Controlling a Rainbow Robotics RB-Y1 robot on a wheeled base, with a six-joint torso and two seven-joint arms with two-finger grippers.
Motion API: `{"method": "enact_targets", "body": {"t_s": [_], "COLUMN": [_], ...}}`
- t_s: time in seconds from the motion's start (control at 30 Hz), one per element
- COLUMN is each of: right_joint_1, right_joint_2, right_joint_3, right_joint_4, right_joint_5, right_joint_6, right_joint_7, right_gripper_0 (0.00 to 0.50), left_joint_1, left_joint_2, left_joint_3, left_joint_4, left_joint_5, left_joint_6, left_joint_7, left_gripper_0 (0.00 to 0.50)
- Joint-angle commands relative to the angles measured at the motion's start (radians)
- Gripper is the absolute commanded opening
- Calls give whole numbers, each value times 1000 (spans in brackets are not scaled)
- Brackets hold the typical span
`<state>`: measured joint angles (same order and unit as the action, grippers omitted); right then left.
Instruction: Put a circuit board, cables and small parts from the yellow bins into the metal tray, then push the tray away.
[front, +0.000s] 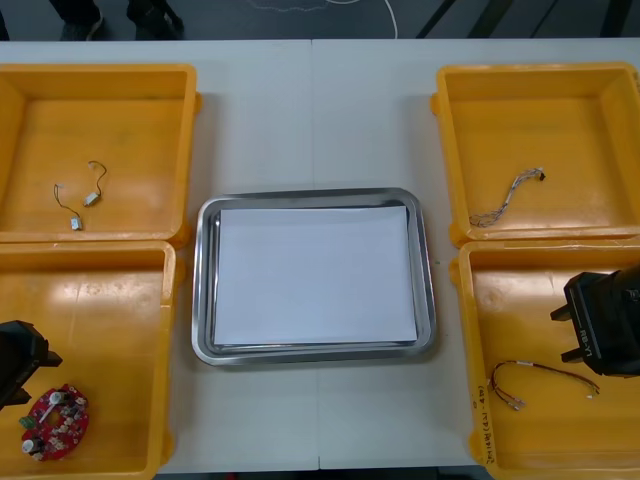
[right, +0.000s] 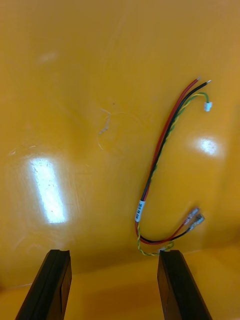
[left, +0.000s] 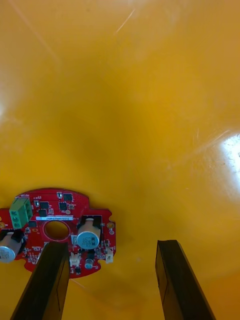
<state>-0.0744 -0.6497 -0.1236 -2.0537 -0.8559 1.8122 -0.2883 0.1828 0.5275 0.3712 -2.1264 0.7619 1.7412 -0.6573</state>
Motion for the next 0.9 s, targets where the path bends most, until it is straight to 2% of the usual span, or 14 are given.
{"method": "enact_targets", "body": {"t_s": [0.03, 0.2, 0.7, 0.9], "right_joint_1": [30, 45, 76, 78], "right_joint_2": [-39, -27, 19, 30], "right_joint_3": [64, 118, 183, 240], "right_joint_4": [-13, -13, -11, -13], "right_joint_5": [58, 123, 178, 244], "right_joint_6": [-40, -103, -177, -203], "right_joint_7": [-61, -81, -143, -195], "right_gripper_0": [500, 500, 500, 500], "left_joint_1": [40, 41, 66, 84], "left_joint_2": [-12, -12, -30, -29], "left_joint_3": [-35, -46, -58, -54], "left_joint_4": [34, 52, 63, 56], "left_joint_5": [-15, -16, -18, -6], "left_joint_6": [-57, -78, -111, -123], "left_joint_7": [-74, -90, -110, -119], "left_gripper_0": [500, 500, 500, 500]}}
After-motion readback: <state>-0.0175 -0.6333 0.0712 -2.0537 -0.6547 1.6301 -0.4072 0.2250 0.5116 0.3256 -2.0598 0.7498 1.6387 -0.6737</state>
